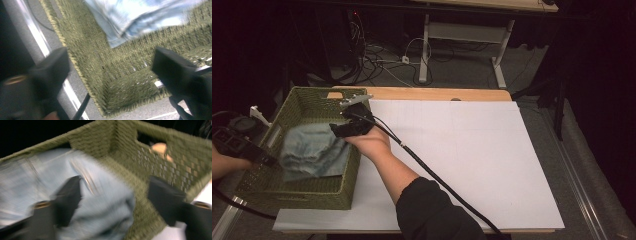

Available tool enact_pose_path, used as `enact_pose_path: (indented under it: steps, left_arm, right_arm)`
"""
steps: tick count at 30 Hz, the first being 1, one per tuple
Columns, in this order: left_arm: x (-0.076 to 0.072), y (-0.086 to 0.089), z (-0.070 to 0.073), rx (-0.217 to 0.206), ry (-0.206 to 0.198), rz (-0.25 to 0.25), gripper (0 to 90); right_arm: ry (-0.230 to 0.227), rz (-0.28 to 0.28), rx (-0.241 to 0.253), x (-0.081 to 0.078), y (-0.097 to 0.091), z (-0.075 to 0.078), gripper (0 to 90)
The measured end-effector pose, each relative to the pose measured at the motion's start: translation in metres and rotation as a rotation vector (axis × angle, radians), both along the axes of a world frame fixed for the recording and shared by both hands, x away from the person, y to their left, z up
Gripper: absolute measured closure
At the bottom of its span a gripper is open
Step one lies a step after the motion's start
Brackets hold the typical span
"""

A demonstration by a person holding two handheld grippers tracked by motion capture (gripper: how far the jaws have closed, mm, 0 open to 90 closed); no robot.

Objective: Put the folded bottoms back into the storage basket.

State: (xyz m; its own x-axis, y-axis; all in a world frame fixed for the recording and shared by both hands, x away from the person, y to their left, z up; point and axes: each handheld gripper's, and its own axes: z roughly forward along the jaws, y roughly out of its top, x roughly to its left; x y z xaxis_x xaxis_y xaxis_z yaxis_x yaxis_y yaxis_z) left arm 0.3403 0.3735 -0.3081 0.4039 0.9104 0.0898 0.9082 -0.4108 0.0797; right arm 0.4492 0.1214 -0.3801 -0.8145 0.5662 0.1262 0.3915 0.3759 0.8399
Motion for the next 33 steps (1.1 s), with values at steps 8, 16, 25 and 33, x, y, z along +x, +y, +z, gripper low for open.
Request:
enact_pose_path:
  steps: [8,16,25,33]
  left_arm:
    - [-0.013,-0.005,0.002,-0.047,0.017,0.052,0.0]
    - [-0.034,-0.035,0.006,-0.061,0.039,0.05,0.0]
    - [-0.045,-0.077,0.006,-0.05,0.037,0.043,0.0]
    - [-0.04,-0.113,0.006,-0.059,0.038,-0.001,0.0]
  right_arm:
    - [-0.07,0.041,0.038,-0.017,-0.028,0.008,3.3]
    - [-0.146,0.022,0.057,-0.045,-0.08,0.019,0.1]
    - [-0.165,-0.016,0.038,-0.066,-0.155,0.016,0.1]
    - [-0.187,-0.064,0.038,-0.085,-0.224,0.007,0.0]
